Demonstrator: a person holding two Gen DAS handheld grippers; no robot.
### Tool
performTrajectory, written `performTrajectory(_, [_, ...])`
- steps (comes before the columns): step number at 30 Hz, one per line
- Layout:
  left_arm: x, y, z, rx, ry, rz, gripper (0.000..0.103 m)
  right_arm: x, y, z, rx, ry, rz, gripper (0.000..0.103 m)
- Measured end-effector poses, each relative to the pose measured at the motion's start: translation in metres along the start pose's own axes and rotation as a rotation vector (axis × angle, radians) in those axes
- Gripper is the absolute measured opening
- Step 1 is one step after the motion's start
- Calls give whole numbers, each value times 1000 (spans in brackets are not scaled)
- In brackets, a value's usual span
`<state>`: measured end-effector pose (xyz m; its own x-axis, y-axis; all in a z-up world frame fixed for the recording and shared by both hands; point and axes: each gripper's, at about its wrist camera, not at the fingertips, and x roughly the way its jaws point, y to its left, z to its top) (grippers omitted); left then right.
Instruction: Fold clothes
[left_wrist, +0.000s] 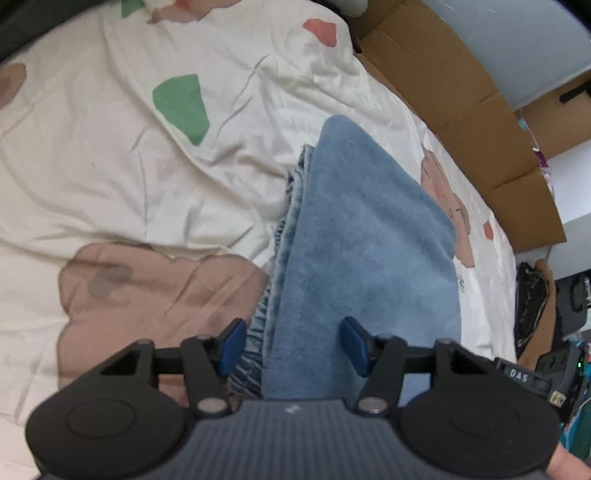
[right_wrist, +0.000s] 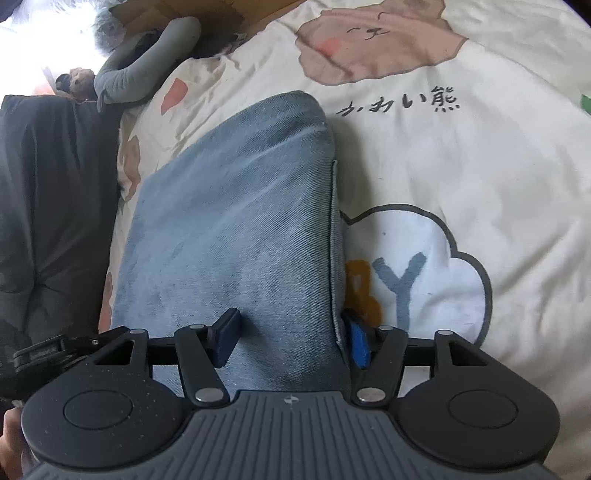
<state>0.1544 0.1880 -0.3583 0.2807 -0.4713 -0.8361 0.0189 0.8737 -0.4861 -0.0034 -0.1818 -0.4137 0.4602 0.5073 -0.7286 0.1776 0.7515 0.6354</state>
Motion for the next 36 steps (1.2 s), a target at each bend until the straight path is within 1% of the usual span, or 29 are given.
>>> performTrajectory(1, [1,0,0,1,3,0,58,-2,1,1,-3,0,7,49])
performTrajectory(2, [1,1,0,-2,7,-2,58,-3,2,1,-6,0,13,44])
performTrajectory(3, [2,2,0,-9,12,-5,58,-5,2,2,-3,-1,20,42])
performTrajectory(5, [3,3,1,-19,20,-12,58,-5,1,2,3,1,21,43])
performTrajectory(6, [4,3,0,-17,22,-11,58,-3,0,2,3,5,16,48])
performTrajectory(8, [4,2,1,-12,24,-6,58,0,-1,3,15,14,15,52])
performTrajectory(9, [4,2,1,-17,24,-4,58,1,-1,3,23,18,17,52])
performTrajectory(10, [4,1,1,-21,24,-3,55,1,0,3,23,20,13,51])
performTrajectory(11, [4,0,0,-20,25,-15,45,0,1,4,17,19,9,47])
performTrajectory(12, [4,-1,0,-22,29,-26,45,-1,3,4,7,16,6,39])
performTrajectory(14, [5,-5,0,-5,36,-17,45,-6,6,5,-9,11,-1,29])
performTrajectory(15, [5,-6,0,-2,39,-18,45,-8,7,6,-13,12,-7,26])
performTrajectory(18, [7,-9,-2,-3,38,-20,45,-16,13,12,-34,14,-23,21])
performTrajectory(24, [14,-19,-9,-12,36,-44,45,-34,20,17,-57,3,-50,20])
performTrajectory(30, [27,-34,-14,-5,47,-79,45,-53,14,19,-47,-25,-103,20])
performTrajectory(36, [39,-50,-17,13,61,-119,45,-73,1,24,-20,-58,-128,20])
